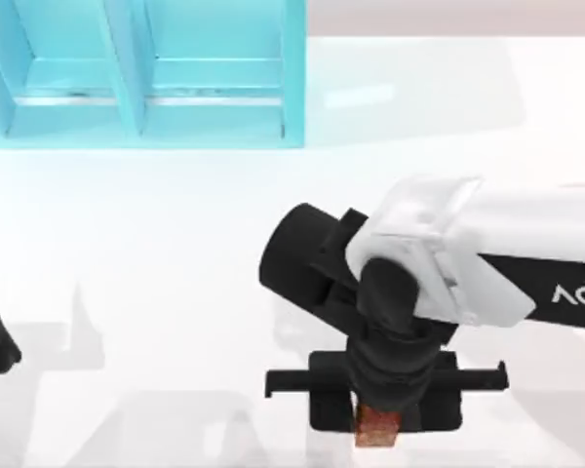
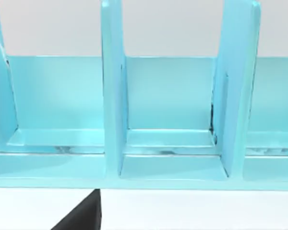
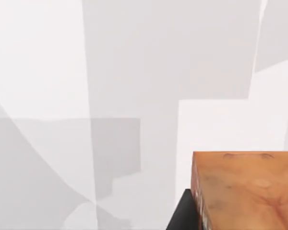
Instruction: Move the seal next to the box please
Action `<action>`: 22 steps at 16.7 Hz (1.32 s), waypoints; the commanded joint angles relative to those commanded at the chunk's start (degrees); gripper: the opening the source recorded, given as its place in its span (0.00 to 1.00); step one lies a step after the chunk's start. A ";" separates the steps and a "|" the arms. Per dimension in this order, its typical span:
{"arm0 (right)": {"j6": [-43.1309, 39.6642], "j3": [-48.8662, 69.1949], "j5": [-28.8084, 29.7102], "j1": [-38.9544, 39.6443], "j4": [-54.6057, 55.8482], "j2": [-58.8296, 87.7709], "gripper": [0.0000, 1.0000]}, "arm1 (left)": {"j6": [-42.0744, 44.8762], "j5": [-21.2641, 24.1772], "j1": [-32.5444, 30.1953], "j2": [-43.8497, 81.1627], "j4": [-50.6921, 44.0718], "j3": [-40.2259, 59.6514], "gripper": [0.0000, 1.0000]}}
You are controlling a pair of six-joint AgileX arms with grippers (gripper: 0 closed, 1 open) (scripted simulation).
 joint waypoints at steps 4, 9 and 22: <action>-8.98 9.46 0.02 -8.99 -5.66 4.20 0.00 | 0.00 0.00 0.00 0.00 0.00 0.00 1.00; -25.97 25.59 0.08 -26.08 -15.62 10.91 0.00 | 0.00 0.00 0.00 0.00 0.00 0.00 1.00; -50.57 46.42 0.02 -50.65 -28.01 17.83 0.00 | 0.00 0.00 0.00 0.00 0.00 0.00 1.00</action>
